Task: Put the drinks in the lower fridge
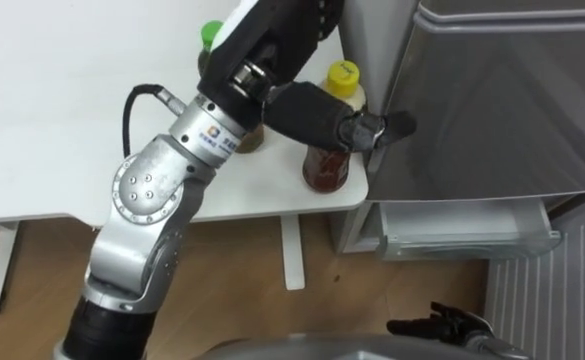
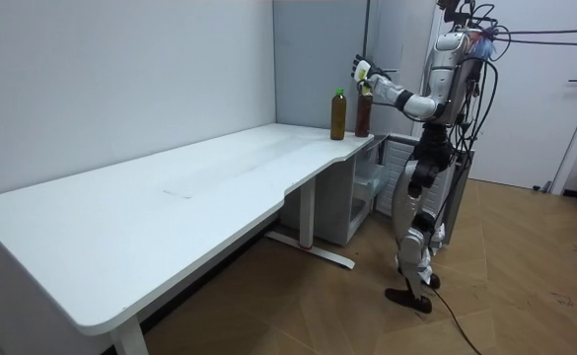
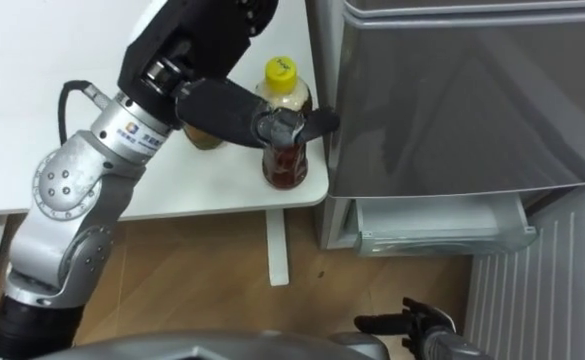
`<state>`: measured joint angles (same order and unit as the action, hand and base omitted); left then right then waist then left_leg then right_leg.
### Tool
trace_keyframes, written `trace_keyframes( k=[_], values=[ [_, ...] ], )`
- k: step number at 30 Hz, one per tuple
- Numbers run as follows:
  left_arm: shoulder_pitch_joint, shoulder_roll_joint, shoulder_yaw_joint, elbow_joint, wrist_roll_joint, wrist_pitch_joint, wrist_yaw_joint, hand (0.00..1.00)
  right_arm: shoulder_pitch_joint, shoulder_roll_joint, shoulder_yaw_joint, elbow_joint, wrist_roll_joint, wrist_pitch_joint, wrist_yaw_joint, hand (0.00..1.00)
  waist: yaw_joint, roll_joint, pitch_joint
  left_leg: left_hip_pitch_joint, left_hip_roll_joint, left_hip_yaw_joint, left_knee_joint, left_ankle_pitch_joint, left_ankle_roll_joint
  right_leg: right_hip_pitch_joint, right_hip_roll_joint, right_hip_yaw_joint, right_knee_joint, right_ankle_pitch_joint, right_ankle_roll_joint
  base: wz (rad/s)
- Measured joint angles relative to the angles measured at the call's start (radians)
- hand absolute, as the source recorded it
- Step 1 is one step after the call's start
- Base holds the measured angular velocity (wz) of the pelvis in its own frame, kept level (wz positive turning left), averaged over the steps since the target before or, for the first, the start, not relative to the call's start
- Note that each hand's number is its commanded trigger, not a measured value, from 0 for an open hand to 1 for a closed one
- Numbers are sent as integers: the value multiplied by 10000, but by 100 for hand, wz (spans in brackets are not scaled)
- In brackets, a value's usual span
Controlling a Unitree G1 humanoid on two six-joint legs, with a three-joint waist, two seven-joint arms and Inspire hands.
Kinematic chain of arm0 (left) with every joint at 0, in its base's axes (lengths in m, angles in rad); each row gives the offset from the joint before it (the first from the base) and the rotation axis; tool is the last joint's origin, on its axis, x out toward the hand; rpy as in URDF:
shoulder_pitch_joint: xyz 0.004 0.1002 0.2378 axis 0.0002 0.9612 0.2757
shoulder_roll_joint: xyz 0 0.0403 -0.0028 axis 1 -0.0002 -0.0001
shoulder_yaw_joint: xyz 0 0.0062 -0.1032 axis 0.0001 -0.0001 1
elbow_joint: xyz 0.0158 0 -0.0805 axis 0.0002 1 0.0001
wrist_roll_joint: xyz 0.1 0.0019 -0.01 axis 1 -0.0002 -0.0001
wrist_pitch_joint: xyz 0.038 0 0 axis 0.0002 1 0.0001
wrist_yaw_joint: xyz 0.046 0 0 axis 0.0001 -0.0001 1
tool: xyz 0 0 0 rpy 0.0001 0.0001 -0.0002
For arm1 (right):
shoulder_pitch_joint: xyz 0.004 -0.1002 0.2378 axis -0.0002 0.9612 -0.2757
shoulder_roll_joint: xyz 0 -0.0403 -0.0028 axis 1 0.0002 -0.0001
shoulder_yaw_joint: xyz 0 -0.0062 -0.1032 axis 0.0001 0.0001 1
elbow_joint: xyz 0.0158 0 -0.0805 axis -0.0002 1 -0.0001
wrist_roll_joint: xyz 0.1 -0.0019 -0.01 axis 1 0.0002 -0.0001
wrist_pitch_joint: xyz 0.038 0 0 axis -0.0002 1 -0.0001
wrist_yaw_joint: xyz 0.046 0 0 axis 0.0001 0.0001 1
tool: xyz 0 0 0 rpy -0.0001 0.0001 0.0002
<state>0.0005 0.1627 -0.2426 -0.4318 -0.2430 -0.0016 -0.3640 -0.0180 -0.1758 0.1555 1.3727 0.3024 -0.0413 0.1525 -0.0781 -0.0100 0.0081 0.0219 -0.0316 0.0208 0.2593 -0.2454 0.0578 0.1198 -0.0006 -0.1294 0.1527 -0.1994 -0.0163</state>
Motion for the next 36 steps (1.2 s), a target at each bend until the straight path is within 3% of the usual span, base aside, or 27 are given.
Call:
trace_keyframes(
  k=[10, 22, 36],
  values=[
    [450, 153, 78, 44, 9, 476, 86, 0, 79, 3, -21, -208, -16, 122, -4, 0, 1, -28, 17, 58, 10, -1, -65, 2, -4, -10, 17, 41, -4, 0, 0, 0],
    [1041, 147, 159, 830, 8, 628, 298, 0, 230, -7, -30, -454, -16, 141, 12, 0, 33, -13, -26, 44, 19, 34, -99, 5, -11, -60, 23, 75, 13, 0, 0, 0],
    [1064, 216, 407, 1207, 8, 666, 448, 0, 389, -2, -29, -629, -17, 198, 23, 0, 42, -34, -35, 65, 16, 77, -98, 7, -10, -57, 22, 134, 20, 0, 0, 0]
  ],
)
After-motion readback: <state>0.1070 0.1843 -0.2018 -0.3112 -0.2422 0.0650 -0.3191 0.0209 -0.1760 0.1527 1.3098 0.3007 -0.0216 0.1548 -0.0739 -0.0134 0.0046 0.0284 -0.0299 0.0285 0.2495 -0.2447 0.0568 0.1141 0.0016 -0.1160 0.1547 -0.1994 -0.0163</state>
